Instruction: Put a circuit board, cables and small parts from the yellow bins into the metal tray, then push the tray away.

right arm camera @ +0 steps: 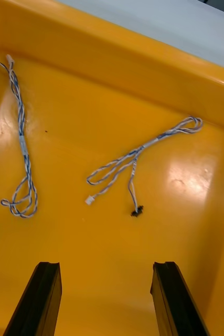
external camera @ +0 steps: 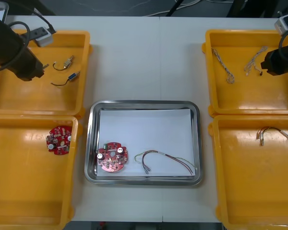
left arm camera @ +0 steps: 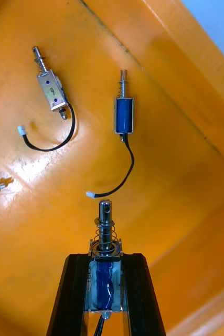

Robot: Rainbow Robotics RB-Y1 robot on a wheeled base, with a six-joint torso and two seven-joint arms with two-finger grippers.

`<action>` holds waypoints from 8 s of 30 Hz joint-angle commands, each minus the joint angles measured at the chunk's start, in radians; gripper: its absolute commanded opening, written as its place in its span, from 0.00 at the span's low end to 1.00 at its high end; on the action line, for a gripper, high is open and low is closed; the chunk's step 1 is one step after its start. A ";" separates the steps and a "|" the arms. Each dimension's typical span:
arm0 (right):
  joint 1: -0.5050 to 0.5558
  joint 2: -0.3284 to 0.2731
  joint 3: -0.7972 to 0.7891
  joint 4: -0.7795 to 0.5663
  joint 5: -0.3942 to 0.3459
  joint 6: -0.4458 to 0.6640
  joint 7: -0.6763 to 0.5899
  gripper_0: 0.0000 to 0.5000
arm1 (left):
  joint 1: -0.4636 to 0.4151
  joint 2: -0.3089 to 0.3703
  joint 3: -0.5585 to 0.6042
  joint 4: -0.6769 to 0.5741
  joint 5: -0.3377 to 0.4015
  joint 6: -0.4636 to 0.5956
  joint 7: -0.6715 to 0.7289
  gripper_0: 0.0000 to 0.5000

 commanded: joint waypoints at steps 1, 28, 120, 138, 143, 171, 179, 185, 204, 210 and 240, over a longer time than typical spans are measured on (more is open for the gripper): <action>-0.038 0.049 0.044 0.033 0.004 -0.079 -0.011 1.00 | 0.030 0.048 0.028 -0.144 0.008 0.079 0.267 0.00; -0.038 0.222 0.124 0.231 0.078 -0.392 -0.024 1.00 | 0.294 0.028 -0.258 -0.703 -0.023 0.090 1.042 0.00; -0.168 0.069 -0.017 0.245 0.007 0.249 0.251 0.86 | 0.309 -0.029 -0.906 -0.512 -0.345 -0.395 1.809 0.00; -0.251 0.133 0.049 0.433 0.006 0.114 0.429 0.87 | 0.309 -0.040 -0.906 -0.500 -0.364 -0.417 1.815 0.94; -0.251 0.145 0.087 0.450 0.009 0.086 0.433 0.87 | 0.309 -0.038 -0.906 -0.498 -0.361 -0.423 1.819 1.00; -0.251 0.188 0.144 0.573 0.041 -0.010 0.455 0.12 | 0.237 -0.038 -0.636 -0.673 -0.146 -0.157 1.726 1.00; -0.257 0.181 0.144 0.573 0.041 -0.007 0.472 0.00 | 0.197 -0.037 -0.403 -0.709 -0.009 0.010 1.525 1.00; -0.283 0.165 0.106 0.548 0.057 0.065 0.496 0.00 | 0.186 -0.028 -0.291 -0.709 0.001 0.059 1.330 1.00; -0.283 0.118 -0.135 0.232 0.075 0.447 0.535 0.00 | 0.185 -0.029 -0.100 -0.535 -0.051 0.008 0.885 1.00; -0.283 0.107 -0.160 0.065 0.055 0.619 0.536 0.00 | 0.182 -0.028 -0.089 -0.471 -0.071 -0.032 0.741 1.00; -0.081 0.141 -0.029 -0.466 -0.212 0.628 0.525 0.00 | 0.177 -0.047 -0.112 -0.324 -0.078 -0.205 0.423 1.00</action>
